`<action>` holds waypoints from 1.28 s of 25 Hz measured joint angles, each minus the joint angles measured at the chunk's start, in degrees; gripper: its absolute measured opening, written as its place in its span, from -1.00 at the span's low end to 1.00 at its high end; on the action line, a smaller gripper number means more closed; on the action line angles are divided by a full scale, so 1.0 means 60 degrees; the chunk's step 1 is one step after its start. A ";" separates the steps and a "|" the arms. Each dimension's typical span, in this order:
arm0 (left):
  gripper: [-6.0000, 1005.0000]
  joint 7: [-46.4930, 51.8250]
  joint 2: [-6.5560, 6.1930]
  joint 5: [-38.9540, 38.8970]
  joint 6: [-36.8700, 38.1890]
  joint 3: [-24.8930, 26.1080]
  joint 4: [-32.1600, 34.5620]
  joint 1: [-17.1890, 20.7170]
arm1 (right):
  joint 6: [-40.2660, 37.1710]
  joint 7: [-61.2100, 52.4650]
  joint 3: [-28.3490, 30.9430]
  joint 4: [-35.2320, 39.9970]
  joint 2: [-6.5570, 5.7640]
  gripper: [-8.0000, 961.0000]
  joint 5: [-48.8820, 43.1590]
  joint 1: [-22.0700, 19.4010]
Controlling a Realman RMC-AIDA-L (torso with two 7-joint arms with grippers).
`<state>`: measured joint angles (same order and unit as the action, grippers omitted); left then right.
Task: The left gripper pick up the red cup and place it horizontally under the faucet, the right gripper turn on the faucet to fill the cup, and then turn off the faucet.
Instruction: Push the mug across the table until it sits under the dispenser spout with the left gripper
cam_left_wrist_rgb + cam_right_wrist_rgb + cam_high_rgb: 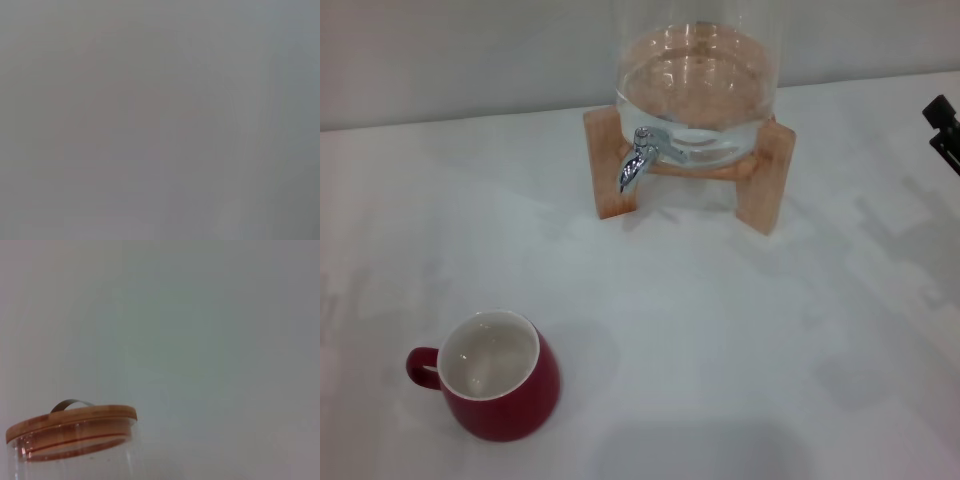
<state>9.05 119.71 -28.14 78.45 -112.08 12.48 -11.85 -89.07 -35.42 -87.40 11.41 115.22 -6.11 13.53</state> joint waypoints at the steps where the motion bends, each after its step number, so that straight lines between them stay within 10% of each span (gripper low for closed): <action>1: 0.74 0.0000 0.0000 0.0000 0.0000 -0.0085 0.0000 0.0011 | 0.0021 -0.0017 -0.0037 -0.0006 0.0000 0.79 -0.0001 0.0009; 32: 0.74 -0.0005 0.0030 -0.0066 -0.0111 -0.2240 0.0006 0.0738 | -0.0005 0.0042 -0.0405 0.0002 0.0001 0.79 -0.0023 -0.0006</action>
<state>9.02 119.89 -28.54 77.78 -125.52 12.51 -7.43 -89.10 -35.16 -89.83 11.42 115.22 -6.25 13.49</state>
